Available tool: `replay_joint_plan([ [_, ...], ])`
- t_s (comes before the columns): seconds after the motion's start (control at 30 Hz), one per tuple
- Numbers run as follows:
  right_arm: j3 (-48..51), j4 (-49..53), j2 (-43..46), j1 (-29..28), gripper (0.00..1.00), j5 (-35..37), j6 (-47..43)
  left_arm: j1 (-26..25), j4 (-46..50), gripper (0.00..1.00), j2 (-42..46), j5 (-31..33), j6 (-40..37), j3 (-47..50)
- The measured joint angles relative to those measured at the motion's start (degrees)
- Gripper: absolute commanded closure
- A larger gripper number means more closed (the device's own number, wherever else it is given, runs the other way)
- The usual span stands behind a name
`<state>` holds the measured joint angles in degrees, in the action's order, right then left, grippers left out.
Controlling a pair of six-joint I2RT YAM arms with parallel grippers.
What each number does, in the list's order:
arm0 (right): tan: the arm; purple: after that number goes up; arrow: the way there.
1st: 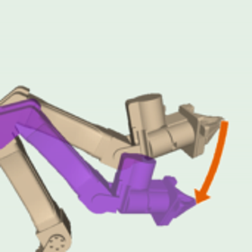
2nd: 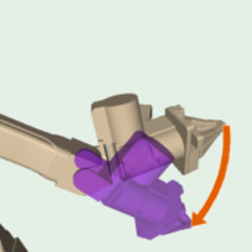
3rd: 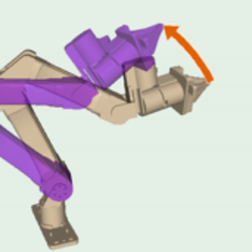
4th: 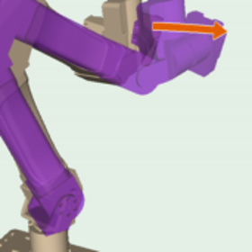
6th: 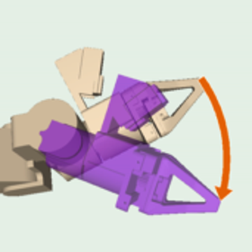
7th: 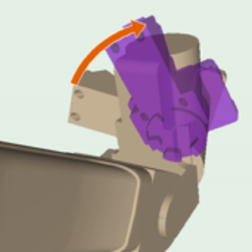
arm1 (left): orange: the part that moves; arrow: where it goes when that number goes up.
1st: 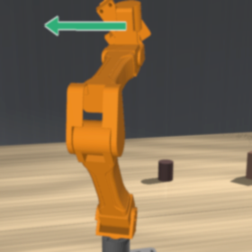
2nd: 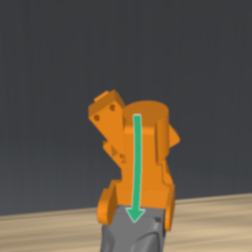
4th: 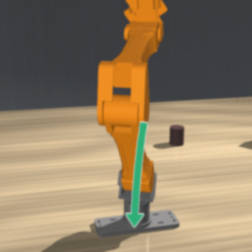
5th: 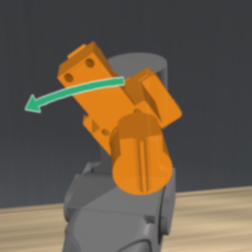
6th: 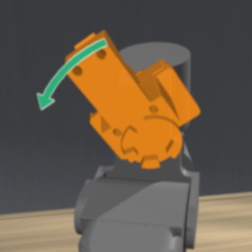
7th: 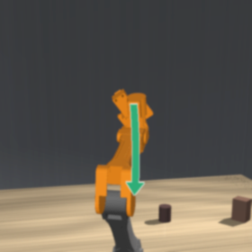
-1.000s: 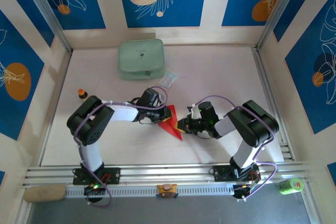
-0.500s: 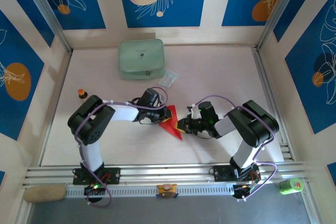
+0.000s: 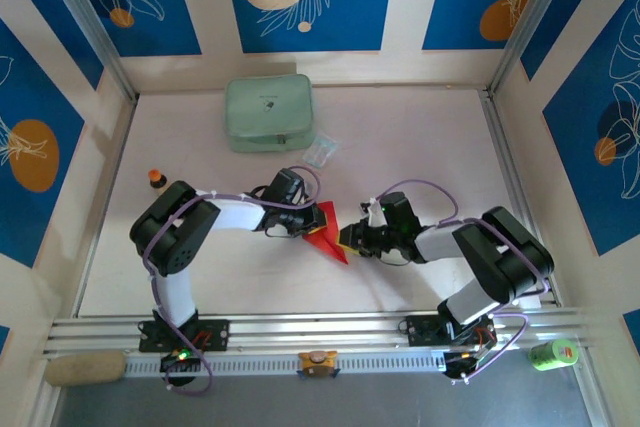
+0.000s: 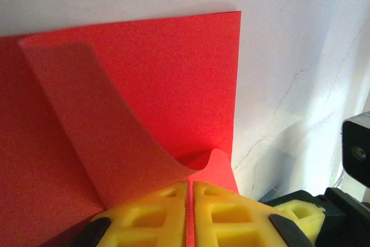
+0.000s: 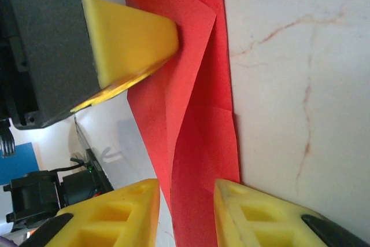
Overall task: Fold a paper plane with a square sheet of paper (pick it up from the middle)
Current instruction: Fourth fold the wing at the center of the table.
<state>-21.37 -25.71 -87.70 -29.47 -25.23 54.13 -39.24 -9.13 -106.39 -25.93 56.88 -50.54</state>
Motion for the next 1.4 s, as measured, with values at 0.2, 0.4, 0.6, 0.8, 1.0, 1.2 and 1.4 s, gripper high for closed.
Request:
replay_joint_plan([
  [0.2,-1.79,4.61,0.44,-2.08,0.68,0.87,-2.25,0.0,-0.04,0.87,-0.26,-0.24,0.0,-0.22],
  [0.4,-2.93,8.39,0.66,-2.89,0.75,2.73,-3.85,0.0,-0.02,0.88,-0.31,-0.39,0.0,-0.31],
  [0.6,-2.95,9.73,0.66,-3.21,0.84,3.74,-4.61,0.0,-0.04,0.88,-0.46,-0.48,0.0,-0.42],
  [0.8,-2.16,8.81,0.59,-3.19,0.86,3.8,-4.39,0.0,-0.11,0.88,-0.55,-0.63,0.0,-0.42],
  [1.0,-1.38,7.1,0.81,-2.91,0.8,3.15,-3.72,0.0,-0.22,0.88,-0.57,-0.66,0.02,-0.42],
  [1.2,-0.68,8.83,2.67,-2.89,0.8,3.21,-3.76,0.0,-0.24,0.88,-0.57,-0.63,0.02,-0.42],
  [1.4,0.83,9.99,3.91,-2.86,0.89,3.45,-3.58,0.0,-0.26,0.88,-0.57,-0.63,0.02,-0.42],
])
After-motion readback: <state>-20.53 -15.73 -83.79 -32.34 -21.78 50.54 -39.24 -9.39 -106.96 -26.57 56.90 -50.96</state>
